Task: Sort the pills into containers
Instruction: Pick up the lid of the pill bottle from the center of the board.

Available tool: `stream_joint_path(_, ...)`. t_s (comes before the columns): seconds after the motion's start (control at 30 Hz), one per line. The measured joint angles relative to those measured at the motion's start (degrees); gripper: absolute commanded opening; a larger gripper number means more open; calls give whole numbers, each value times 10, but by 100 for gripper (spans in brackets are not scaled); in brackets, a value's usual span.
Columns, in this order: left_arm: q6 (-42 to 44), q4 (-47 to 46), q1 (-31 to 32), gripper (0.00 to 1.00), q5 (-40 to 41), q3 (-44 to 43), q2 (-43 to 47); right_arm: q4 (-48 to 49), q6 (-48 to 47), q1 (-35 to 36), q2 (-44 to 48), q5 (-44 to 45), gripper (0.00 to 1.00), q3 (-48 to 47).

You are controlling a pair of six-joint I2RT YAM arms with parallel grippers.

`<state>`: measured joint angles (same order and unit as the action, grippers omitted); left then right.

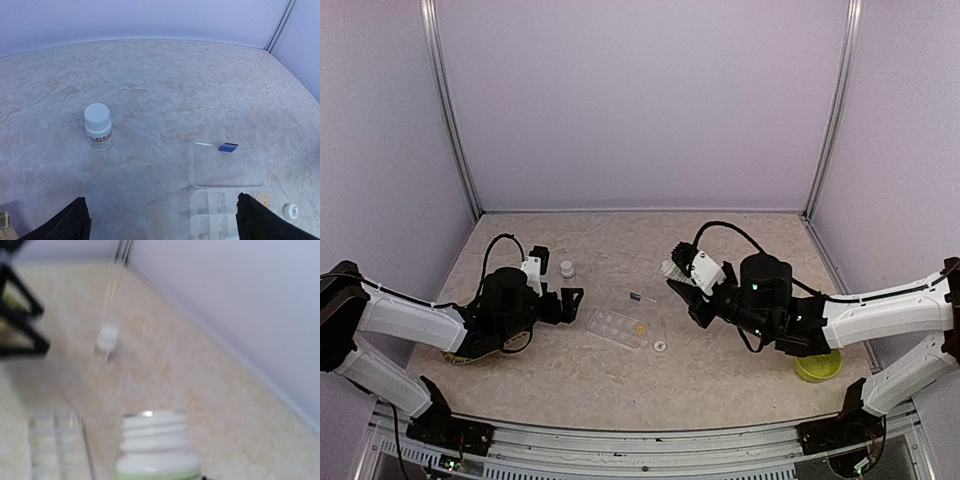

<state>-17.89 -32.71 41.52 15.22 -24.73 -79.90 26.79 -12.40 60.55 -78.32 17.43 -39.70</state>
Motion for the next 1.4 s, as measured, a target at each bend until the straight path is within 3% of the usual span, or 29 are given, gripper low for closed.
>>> stream_joint_path(0.37,15,-26,6,99,-37,0,0,183,24,-27,209,-72,5,136)
stream_joint_path(0.57,50,-27,60,99,-87,-17,-9,248,62,-61,264,-132,5,163)
stream_joint_path(0.8,90,78,146,99,-104,-178,-94,230,79,-64,282,-142,5,164)
stream_joint_path(1.13,96,212,184,94,-129,-311,-214,187,74,-64,352,-164,5,195)
stream_joint_path(1.4,95,278,189,85,-133,-374,-263,172,66,-64,367,-183,5,199)
